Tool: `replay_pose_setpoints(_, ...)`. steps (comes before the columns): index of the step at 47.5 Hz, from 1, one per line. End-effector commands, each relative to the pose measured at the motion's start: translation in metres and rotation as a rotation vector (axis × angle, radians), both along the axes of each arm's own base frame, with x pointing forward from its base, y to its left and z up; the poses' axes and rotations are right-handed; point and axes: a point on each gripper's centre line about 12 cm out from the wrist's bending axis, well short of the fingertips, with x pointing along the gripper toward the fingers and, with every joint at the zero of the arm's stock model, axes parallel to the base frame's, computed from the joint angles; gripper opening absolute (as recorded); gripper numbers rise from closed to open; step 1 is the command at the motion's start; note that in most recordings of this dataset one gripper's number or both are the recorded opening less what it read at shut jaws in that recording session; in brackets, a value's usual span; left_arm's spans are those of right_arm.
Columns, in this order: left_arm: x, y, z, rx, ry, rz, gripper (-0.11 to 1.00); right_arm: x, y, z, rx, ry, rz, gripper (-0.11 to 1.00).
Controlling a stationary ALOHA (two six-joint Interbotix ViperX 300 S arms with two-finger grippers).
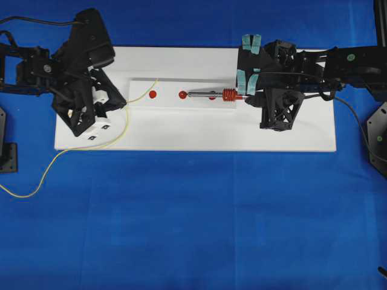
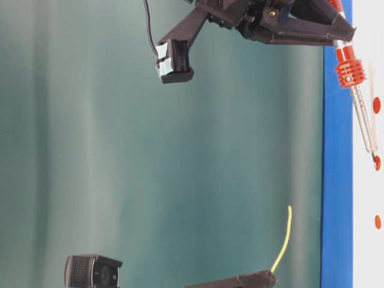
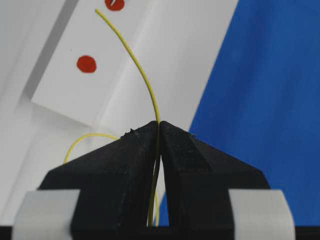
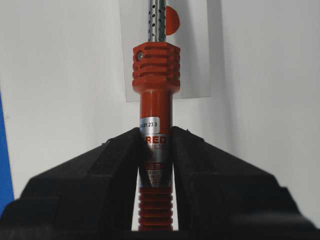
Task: Touch the tip of the soldering iron to the tip of the solder at the mark.
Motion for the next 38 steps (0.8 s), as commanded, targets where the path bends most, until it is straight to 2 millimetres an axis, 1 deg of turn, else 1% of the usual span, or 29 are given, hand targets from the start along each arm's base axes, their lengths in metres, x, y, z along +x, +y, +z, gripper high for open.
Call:
replay_pose_setpoints(1, -0.001, 0.0, 0.009, -0.001, -0.036, 0.004, 0.03, 0.005, -0.002, 0.012, -0.012, -0.043, 0.0, 0.07)
replay_pose_setpoints(7, -0.001, 0.0, 0.009, -0.002, -0.034, 0.005, 0.03, 0.003, -0.001, 0.02, -0.018, -0.065, 0.002, 0.07)
replay_pose_setpoints(12, -0.001, 0.0, 0.008, -0.003, -0.033, 0.006, 0.03, -0.006, 0.0, 0.033, -0.027, -0.103, 0.0, 0.07)
replay_pose_setpoints(19, -0.001, 0.0, 0.008, -0.004, -0.033, 0.007, 0.03, -0.029, 0.005, 0.052, -0.042, -0.163, 0.0, 0.07)
replay_pose_setpoints(23, -0.001, 0.0, 0.008, -0.005, -0.033, 0.008, 0.03, -0.047, 0.009, 0.06, -0.051, -0.199, 0.002, 0.07)
replay_pose_setpoints(30, 0.0, 0.0, 0.007, -0.006, -0.031, 0.008, 0.03, -0.073, 0.015, 0.067, -0.059, -0.226, 0.001, 0.07)
replay_pose_setpoints(34, 0.002, 0.0, 0.007, -0.007, -0.032, 0.008, 0.03, -0.084, 0.016, 0.069, -0.058, -0.215, -0.003, 0.07)
replay_pose_setpoints(38, 0.006, 0.001, 0.008, -0.013, -0.034, 0.016, 0.03, -0.09, 0.015, 0.07, -0.06, -0.2, -0.008, 0.07)
